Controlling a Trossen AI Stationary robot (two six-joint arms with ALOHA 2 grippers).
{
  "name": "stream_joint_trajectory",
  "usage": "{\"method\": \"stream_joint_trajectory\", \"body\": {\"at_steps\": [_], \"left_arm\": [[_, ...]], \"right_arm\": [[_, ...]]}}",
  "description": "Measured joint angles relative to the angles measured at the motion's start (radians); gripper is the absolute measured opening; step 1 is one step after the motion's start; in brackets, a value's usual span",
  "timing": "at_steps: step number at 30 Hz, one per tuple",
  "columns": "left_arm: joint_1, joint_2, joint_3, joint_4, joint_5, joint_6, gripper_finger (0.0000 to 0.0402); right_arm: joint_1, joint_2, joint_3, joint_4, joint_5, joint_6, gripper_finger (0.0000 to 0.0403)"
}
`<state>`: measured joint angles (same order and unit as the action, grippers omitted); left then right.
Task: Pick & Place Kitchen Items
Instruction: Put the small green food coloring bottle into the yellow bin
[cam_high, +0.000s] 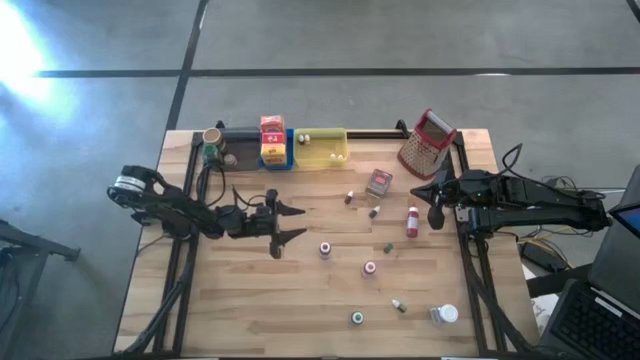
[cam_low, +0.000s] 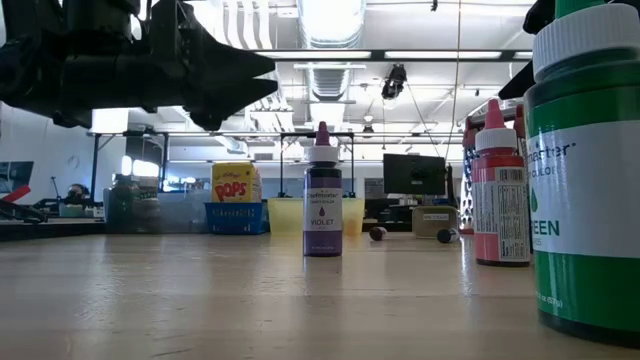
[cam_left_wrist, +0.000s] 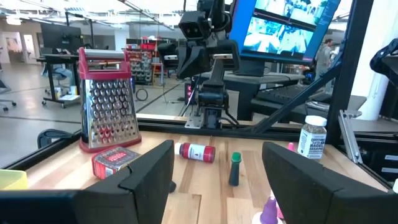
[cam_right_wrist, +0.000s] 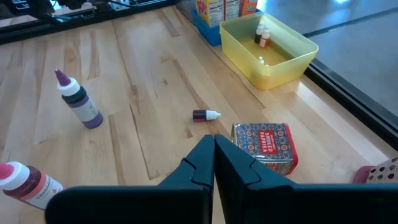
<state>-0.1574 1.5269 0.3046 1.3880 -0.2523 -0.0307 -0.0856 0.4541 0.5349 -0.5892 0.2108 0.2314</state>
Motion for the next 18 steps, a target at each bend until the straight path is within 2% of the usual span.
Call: {"method": "stream_joint_trajectory", "body": {"at_steps": [18], "left_arm": [[0.0, 0.0, 0.0, -0.047, 0.0, 0.0, 0.025]], "right_arm": [[-0.001, 0.001, 0.0, 0.002, 0.009, 0.0, 0.0008]]}}
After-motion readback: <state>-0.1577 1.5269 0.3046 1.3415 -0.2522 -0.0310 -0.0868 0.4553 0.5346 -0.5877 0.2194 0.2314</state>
